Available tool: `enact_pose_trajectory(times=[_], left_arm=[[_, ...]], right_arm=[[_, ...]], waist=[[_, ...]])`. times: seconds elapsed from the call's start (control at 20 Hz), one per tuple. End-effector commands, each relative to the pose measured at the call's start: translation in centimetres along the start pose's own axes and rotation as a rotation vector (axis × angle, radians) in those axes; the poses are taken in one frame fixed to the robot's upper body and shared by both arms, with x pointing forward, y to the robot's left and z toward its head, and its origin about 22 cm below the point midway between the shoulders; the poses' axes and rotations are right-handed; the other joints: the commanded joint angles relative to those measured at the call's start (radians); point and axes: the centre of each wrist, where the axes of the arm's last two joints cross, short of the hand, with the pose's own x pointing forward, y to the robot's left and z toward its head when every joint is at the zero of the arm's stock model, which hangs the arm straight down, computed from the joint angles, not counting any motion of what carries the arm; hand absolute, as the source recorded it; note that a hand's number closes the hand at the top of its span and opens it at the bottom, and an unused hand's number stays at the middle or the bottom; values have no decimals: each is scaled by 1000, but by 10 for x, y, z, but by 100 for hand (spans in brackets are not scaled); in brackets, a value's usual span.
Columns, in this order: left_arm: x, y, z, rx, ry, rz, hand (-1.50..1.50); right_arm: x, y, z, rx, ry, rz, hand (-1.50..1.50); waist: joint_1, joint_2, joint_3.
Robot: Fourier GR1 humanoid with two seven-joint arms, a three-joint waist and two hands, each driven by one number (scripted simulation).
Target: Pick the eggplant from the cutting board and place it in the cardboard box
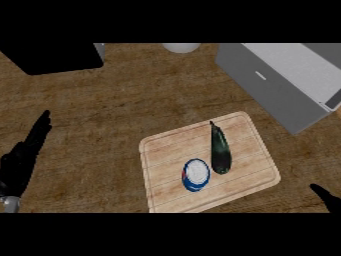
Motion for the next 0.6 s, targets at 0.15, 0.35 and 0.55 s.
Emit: enact_pose_trajectory(times=[0.15, 0.35, 0.55], left_arm=[[2, -10, -4, -50, -61, -57, 0], [6, -18, -14, -71, -79, -63, 0], [10, -25, -29, -90, -89, -80, 0]], right_arm=[[18, -26, 116, 127, 23, 310, -150], [66, -24, 141, 155, 120, 308, -150], [100, -27, 147, 201, 180, 370, -150]], waist=[[72, 20, -10], [111, 29, -10], [130, 35, -9]])
